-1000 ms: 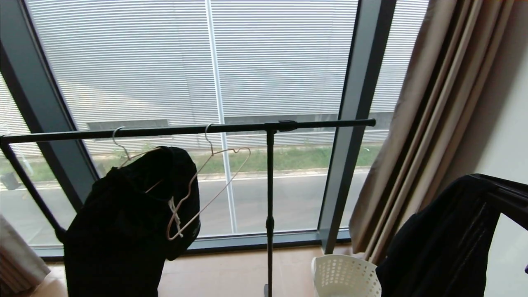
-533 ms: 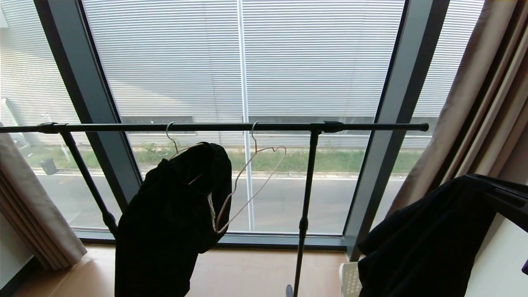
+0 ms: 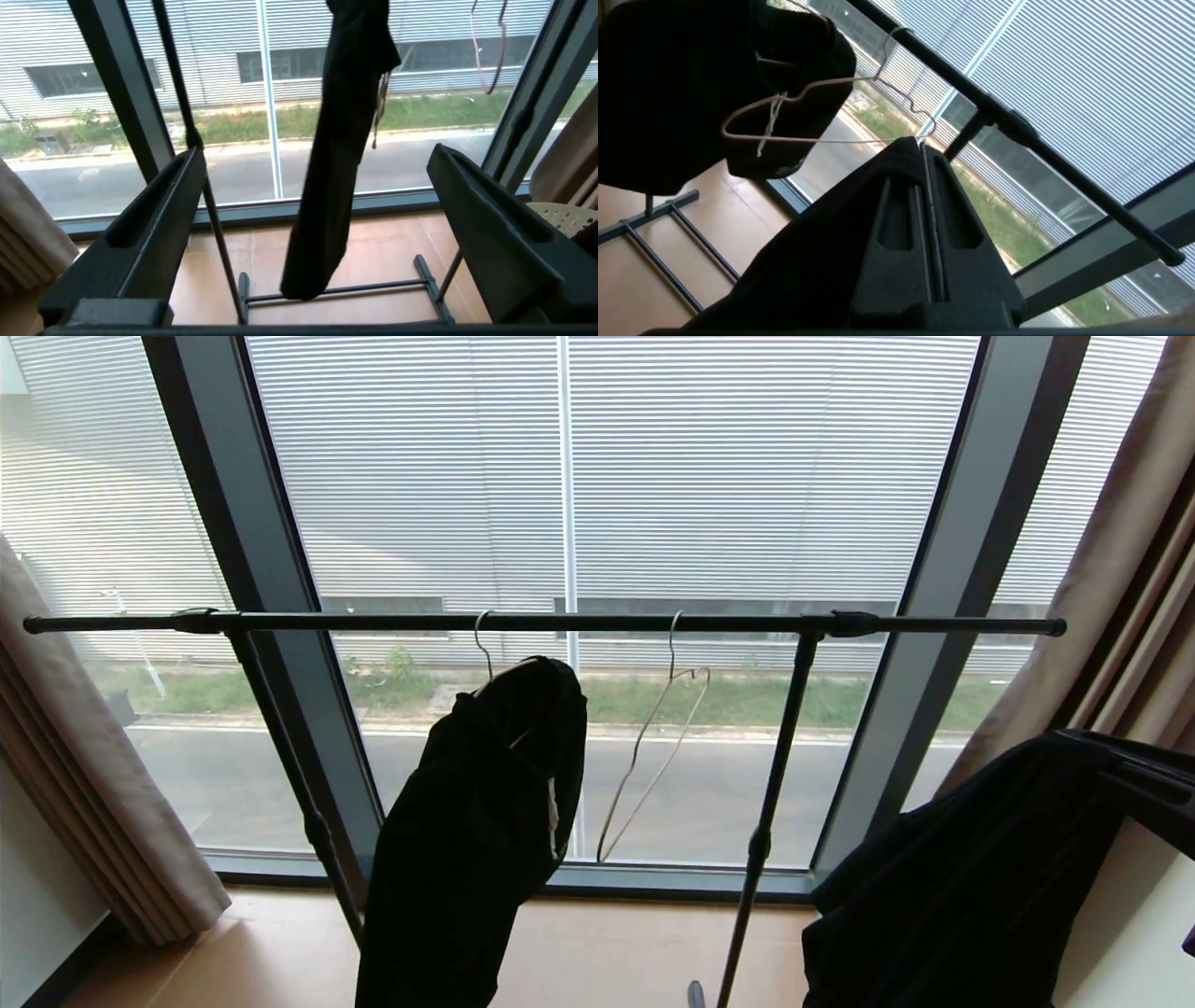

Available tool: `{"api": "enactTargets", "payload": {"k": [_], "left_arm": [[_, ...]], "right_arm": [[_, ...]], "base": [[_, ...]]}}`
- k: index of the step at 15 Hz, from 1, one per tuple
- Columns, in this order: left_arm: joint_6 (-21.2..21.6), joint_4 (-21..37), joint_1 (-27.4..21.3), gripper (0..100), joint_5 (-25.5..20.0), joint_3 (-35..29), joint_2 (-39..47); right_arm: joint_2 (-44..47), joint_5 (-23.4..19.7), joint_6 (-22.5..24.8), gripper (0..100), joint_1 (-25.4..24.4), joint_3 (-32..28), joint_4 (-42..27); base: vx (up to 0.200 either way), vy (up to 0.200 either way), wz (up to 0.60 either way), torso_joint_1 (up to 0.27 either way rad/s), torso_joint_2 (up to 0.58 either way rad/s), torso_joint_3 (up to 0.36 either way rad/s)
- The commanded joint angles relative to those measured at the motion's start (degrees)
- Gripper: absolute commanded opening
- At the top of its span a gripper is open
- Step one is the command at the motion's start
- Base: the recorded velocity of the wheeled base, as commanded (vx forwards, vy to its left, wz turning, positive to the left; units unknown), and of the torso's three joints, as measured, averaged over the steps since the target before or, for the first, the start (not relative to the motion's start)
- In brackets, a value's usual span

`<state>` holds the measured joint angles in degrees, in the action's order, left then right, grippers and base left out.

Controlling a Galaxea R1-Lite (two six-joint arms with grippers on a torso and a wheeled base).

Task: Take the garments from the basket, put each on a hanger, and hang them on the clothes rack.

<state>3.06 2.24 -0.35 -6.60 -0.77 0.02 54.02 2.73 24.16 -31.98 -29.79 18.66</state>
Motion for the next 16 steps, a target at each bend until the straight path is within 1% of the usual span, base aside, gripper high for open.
{"api": "enactTargets", "payload": {"k": [1, 9, 12, 16], "left_arm": [[0.02, 0.04, 0.0, 100, 0.0, -0.02, -0.02], [-0.07, 0.04, 0.0, 100, 0.09, -0.02, -0.02], [-0.07, 0.04, 0.0, 100, 0.09, -0.02, -0.02], [-0.07, 0.04, 0.0, 100, 0.09, -0.02, -0.02]], "right_arm": [[0.21, -0.01, 0.01, 0, -0.02, 0.0, 0.06], [0.21, -0.09, 0.01, 0, -0.02, 0.0, 0.14], [-0.05, -2.91, -0.08, 0, -0.02, 0.17, 0.06], [-0.23, -2.99, 0.01, 0, -0.54, 0.79, -0.21]], "base": [[-0.2, 0.0, 0.0, 0.002, 0.0, 0.002], [-0.2, 0.0, 0.0, -0.001, 0.0, 0.002], [0.0, 0.0, 0.0, 0.0, 0.0, 0.0], [0.0, 0.0, 0.0, 0.0, 0.0, 0.0]]}}
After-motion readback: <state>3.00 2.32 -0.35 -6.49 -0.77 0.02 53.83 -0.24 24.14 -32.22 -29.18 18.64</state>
